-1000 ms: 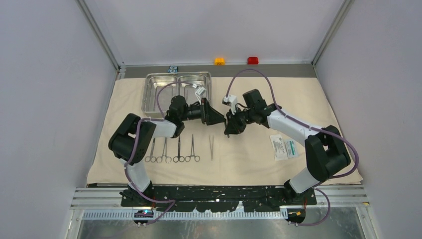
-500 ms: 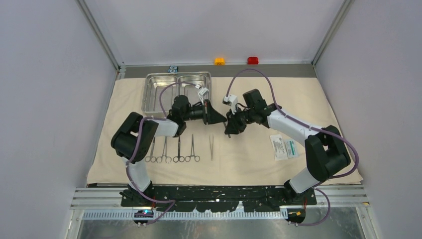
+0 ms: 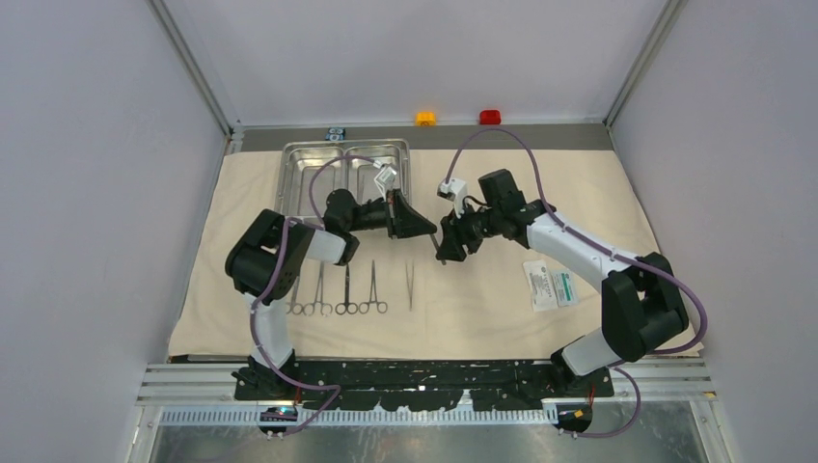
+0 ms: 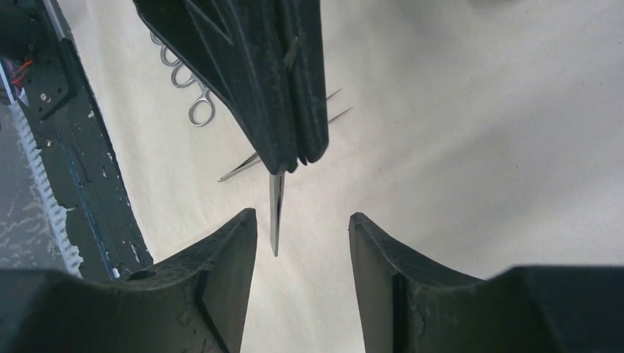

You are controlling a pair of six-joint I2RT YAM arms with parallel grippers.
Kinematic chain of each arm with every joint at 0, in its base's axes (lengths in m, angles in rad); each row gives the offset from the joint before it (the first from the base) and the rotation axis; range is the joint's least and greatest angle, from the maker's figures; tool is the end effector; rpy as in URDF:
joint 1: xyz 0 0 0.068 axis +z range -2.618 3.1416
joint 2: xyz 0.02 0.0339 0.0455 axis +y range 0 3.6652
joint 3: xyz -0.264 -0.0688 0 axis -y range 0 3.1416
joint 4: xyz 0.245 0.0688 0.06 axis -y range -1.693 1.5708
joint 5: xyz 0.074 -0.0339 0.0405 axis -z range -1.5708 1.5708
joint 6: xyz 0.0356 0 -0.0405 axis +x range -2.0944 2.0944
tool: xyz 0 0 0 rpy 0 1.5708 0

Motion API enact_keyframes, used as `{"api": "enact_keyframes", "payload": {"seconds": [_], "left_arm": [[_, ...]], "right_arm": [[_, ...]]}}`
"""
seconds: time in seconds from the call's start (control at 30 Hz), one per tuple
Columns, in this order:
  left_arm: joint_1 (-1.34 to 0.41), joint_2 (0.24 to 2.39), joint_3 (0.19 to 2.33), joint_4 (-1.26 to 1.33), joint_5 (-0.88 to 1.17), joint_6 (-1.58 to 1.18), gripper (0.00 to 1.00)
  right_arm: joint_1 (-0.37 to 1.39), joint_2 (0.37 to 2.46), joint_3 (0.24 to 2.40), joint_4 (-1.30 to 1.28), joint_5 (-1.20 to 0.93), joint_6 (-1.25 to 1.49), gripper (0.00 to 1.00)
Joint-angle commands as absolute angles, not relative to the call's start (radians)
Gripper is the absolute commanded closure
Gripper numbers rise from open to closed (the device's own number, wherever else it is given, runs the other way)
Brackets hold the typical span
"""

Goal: Open and lay out the surgical kit
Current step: Adjust the medical item.

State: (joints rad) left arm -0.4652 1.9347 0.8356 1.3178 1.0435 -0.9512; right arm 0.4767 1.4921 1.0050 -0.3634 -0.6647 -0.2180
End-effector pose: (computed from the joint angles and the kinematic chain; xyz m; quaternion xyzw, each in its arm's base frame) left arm 0.3155 -0.1928 0.1892 0.2468 0.6201 -0.6768 0.3108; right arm 0.2664 0.1623 0.2383 -0.4092 0.7927 0.3458 0.2910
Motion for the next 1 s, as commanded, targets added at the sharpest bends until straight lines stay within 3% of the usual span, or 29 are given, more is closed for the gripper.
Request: {"api": "enact_keyframes", "payload": {"seconds": [0.0,0.27,0.43,0.73,0.83,0.97], "left_arm": [[-0.462,1.921,0.855,1.433,1.065,-0.978,1.00],[-0.462,1.900,0.856,1.433,1.054,-0.990,1.00],[-0.460,1.892,0.859,1.432,1.052,-1.001,1.00],[-0.457,1.875,0.854,1.431,1.040,-1.009,1.00],[-0.445,1.874,0.856,1.416,0.986,-1.032,0.84],[-0.448,1.827,0.869,1.208,0.884,-0.965,0.65]], "right_arm": [[0.469,1.463,1.006,-0.349,-0.705,-0.241,0.48],[0.468,1.478,1.008,-0.360,-0.804,-0.259,0.53],[0.468,1.499,1.024,-0.413,-0.838,-0.310,0.76],[0.464,1.494,1.025,-0.393,-0.806,-0.282,0.82],[0.463,1.465,1.022,-0.348,-0.688,-0.230,0.87],[0.466,1.454,1.050,-0.330,-0.557,-0.158,0.92]]}}
